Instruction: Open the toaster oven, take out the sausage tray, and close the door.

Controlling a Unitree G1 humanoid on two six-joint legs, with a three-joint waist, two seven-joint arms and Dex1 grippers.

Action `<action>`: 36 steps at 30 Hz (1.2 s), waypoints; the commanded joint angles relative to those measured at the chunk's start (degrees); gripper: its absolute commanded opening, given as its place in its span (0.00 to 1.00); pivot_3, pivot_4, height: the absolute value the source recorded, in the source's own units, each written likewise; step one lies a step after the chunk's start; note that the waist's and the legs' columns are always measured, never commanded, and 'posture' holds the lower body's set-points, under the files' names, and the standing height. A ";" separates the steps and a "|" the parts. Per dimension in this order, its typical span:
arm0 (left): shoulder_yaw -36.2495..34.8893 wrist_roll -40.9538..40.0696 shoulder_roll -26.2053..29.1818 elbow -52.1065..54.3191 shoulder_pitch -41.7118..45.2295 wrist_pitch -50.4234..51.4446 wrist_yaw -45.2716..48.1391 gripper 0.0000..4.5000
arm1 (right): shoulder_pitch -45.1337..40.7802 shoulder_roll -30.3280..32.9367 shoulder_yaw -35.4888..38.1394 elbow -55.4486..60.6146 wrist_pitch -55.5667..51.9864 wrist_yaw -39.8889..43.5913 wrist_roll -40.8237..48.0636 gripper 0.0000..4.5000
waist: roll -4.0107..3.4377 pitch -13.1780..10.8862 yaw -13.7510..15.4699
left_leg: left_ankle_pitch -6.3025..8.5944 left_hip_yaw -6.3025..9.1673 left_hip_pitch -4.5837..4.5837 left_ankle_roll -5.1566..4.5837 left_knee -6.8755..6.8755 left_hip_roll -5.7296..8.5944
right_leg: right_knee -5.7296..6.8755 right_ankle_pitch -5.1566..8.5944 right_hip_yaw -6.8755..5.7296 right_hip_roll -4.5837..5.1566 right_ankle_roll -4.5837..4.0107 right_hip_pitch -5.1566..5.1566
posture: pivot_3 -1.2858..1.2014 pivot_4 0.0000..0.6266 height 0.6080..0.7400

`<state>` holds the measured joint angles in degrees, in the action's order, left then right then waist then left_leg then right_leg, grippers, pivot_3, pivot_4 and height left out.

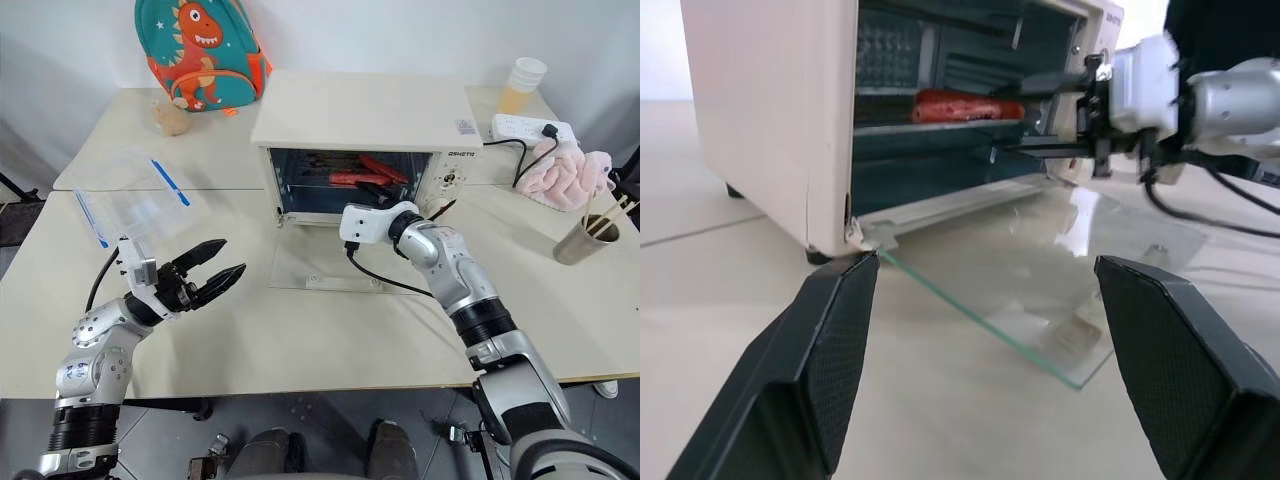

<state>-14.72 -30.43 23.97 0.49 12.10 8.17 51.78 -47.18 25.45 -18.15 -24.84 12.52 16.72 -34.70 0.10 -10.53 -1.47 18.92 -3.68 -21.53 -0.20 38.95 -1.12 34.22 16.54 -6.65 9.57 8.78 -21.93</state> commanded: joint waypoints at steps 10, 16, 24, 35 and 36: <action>0.62 -1.39 -0.90 3.43 0.41 -0.14 -1.99 0.81 | -5.20 -3.24 -1.91 -7.45 -1.44 -3.79 -1.06 0.41 | 0.00 0.00 -0.39 | -0.01 -0.03 0.00 0.02 -0.06 -0.01 | 0.06 0.00 0.01 0.00 0.00 -0.08 | 0.52 0.24 1.00; 1.18 -1.31 -1.04 3.27 1.01 -0.10 -2.45 0.81 | -7.81 -3.78 -2.08 -11.74 -1.87 -5.25 -1.60 0.41 | 0.00 0.00 -0.37 | -0.01 -0.02 0.00 0.02 -0.07 -0.01 | 0.07 0.00 0.02 0.00 0.00 -0.08 | 0.52 0.24 1.00; 1.30 -1.39 -1.31 2.84 1.71 -0.32 -2.78 0.81 | -11.94 -4.73 -4.30 -16.93 -1.77 -8.43 -3.63 0.41 | -0.01 0.00 -0.60 | -0.01 -0.04 -0.03 0.03 -0.12 -0.01 | 0.19 0.00 0.04 0.00 0.00 -0.21 | 0.52 0.24 1.00; 1.35 -1.30 -1.72 1.59 2.78 -0.78 -2.92 0.81 | -13.96 -4.15 -5.02 -14.97 -0.32 -8.60 -3.81 0.00 | 0.00 0.00 -0.74 | -0.02 -0.12 -0.29 0.07 -0.07 -0.02 | 0.43 0.00 0.12 0.00 0.00 -0.59 | 0.52 0.24 1.00; 1.36 -1.30 -1.75 1.50 2.86 -0.79 -2.91 0.81 | -13.77 -3.95 -4.96 -14.53 -0.18 -8.09 -3.72 0.00 | 0.00 0.00 -0.77 | -0.02 -0.12 -0.35 0.07 -0.06 -0.02 | 0.42 0.00 0.11 0.00 0.00 -0.64 | 0.52 0.24 1.00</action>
<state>-12.95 -30.60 22.48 1.40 14.36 8.52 48.82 -59.96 21.34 -24.55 -43.76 10.95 8.66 -40.51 0.10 -10.53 -2.24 18.90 -3.78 -21.96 -0.13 38.91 -1.14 34.64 16.54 -6.56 9.56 8.77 -22.62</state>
